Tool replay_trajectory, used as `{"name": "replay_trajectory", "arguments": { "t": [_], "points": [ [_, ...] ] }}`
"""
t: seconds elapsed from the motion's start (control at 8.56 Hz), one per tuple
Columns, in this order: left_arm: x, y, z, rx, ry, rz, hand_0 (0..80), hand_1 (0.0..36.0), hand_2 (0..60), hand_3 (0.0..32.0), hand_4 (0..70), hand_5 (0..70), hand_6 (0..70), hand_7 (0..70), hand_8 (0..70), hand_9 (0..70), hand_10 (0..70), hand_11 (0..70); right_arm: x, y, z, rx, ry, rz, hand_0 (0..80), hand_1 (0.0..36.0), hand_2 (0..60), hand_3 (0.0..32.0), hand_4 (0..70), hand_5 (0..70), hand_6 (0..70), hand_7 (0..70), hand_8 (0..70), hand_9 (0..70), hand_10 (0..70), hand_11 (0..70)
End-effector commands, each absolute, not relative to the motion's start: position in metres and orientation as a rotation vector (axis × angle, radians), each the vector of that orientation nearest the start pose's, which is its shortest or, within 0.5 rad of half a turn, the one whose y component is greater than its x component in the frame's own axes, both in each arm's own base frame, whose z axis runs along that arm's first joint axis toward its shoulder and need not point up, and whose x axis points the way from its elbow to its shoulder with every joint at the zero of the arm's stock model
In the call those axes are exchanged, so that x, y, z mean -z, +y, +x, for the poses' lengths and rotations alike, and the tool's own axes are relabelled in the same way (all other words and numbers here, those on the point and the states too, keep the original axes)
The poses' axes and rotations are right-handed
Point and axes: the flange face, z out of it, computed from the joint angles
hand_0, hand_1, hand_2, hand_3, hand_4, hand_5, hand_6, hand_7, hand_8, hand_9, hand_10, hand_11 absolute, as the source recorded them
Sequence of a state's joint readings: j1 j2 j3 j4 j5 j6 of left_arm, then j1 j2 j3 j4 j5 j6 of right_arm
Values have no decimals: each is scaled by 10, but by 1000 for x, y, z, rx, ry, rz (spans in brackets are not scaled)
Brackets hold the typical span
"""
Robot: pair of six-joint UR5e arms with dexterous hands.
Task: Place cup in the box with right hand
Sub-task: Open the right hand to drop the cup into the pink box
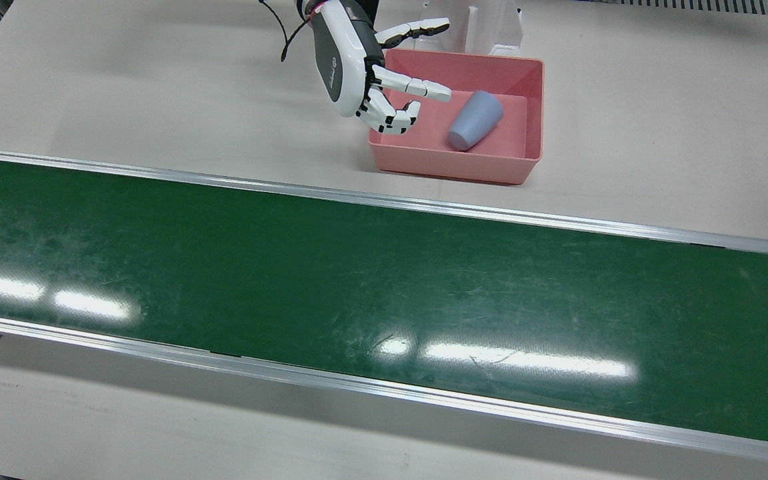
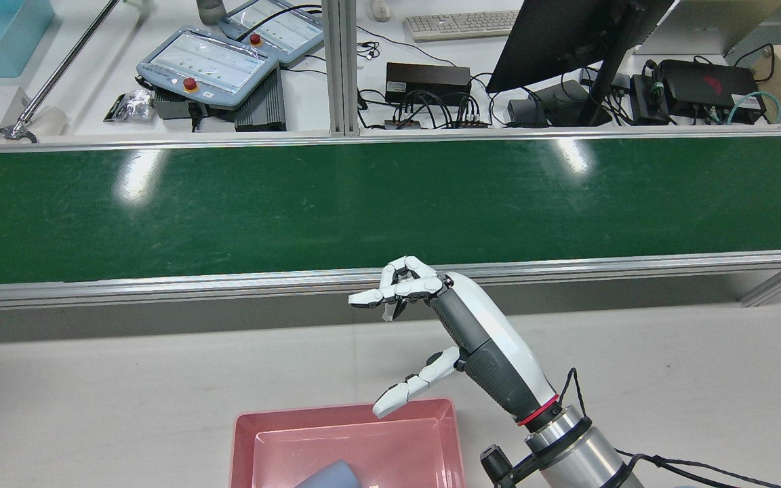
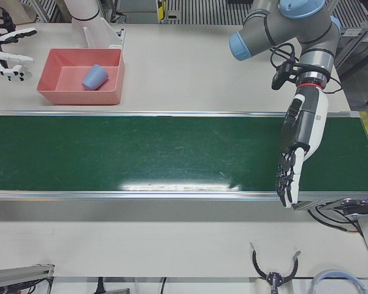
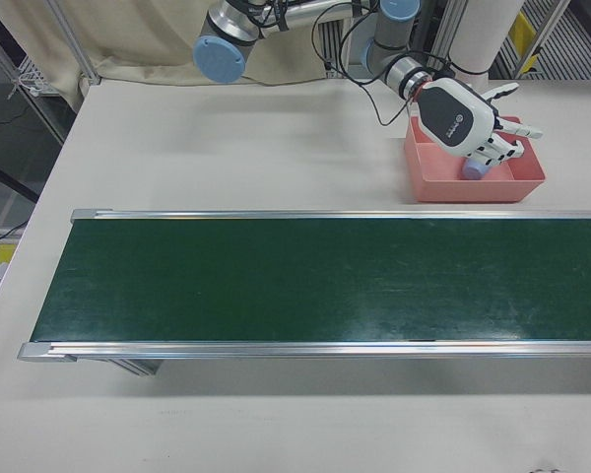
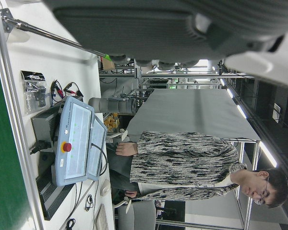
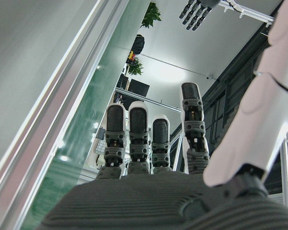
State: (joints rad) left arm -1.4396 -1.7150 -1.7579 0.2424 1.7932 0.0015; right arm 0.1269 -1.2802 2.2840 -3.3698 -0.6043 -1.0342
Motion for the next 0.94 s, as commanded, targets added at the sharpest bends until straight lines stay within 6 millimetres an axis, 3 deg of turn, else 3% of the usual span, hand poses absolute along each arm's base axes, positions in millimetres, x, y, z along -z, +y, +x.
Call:
{"name": "replay_trajectory", "arguments": {
  "t": [0.0, 0.12, 0.23, 0.35, 0.47, 0.58, 0.82],
  "points": [
    [-546, -547, -40, 1934, 2117, -355, 0, 0, 0, 0, 0, 0, 0, 0, 0, 0, 0, 0, -292, -267, -444, 1814, 2971, 22, 493, 142, 128, 0, 175, 44, 42, 152, 57, 119, 5, 21],
    [-546, -547, -40, 1934, 2117, -355, 0, 0, 0, 0, 0, 0, 0, 0, 0, 0, 0, 0, -293, -266, -445, 1814, 2973, 24, 497, 126, 79, 0, 178, 41, 29, 94, 39, 81, 0, 1],
    [-546, -548, -40, 1933, 2116, -357, 0, 0, 0, 0, 0, 0, 0, 0, 0, 0, 0, 0, -289, -268, -441, 1804, 2968, 29, 475, 113, 110, 0, 217, 34, 30, 106, 45, 94, 0, 0],
    [-546, -548, -40, 1933, 2116, -357, 0, 0, 0, 0, 0, 0, 0, 0, 0, 0, 0, 0, -284, -272, -419, 1789, 2946, 31, 465, 75, 58, 0, 250, 26, 32, 126, 51, 106, 0, 0],
    [-546, -548, -40, 1933, 2116, -357, 0, 0, 0, 0, 0, 0, 0, 0, 0, 0, 0, 0, -287, -283, -387, 1784, 2916, 12, 462, 98, 114, 0, 225, 28, 35, 137, 56, 115, 0, 0],
    [-546, -547, -40, 1934, 2117, -355, 0, 0, 0, 0, 0, 0, 0, 0, 0, 0, 0, 0, -301, -301, -358, 1788, 2871, 14, 494, 76, 0, 0, 271, 33, 37, 140, 60, 121, 0, 0],
    [-546, -548, -40, 1933, 2116, -357, 0, 0, 0, 0, 0, 0, 0, 0, 0, 0, 0, 0, -349, -336, -298, 1911, 2729, 62, 489, 109, 85, 0, 292, 34, 46, 183, 66, 138, 0, 0]
  ]
}}
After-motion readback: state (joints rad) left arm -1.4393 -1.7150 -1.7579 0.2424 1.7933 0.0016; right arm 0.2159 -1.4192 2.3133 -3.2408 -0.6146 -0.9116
